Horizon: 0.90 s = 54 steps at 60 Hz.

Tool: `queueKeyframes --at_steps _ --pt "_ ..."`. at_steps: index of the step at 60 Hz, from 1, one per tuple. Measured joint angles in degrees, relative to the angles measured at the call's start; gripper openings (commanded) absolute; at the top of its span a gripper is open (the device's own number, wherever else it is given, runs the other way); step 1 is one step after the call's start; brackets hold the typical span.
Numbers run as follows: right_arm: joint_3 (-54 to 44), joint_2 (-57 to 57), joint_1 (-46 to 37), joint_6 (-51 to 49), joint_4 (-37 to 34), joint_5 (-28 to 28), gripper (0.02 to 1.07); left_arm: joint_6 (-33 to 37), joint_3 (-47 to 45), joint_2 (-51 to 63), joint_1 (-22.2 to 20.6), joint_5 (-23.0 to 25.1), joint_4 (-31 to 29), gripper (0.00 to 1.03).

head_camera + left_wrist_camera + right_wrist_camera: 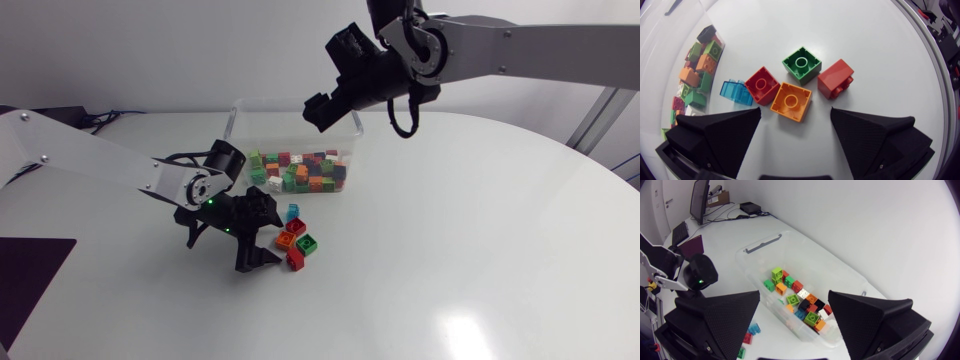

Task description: Place the duplo bricks in the container

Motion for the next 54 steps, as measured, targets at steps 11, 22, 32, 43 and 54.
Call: queueKeyframes --at_steps 11,22,32,43,54 --pt "-9.7 -5.9 0.0 0.0 0.5 -0.5 1.02 0.9 0.7 0.5 -0.9 0.1 0.0 0.85" --pt "-17.4 -8.5 0.3 0.0 1.2 -0.9 1.02 1.7 0.7 0.7 -1.6 0.2 -0.5 0.59" --pt "-22.1 -9.4 2.7 0.0 1.4 -0.9 1.02 2.2 0.7 0.8 -1.6 0.2 -1.2 0.50" --pt "-24.9 -9.6 5.9 0.0 1.1 -0.7 1.02 2.4 0.7 0.8 -1.6 0.3 -1.8 0.31" --pt "-26.4 -9.1 8.3 0.0 0.0 2.3 1.02 2.4 0.7 0.9 -1.6 0.5 -2.1 0.30"
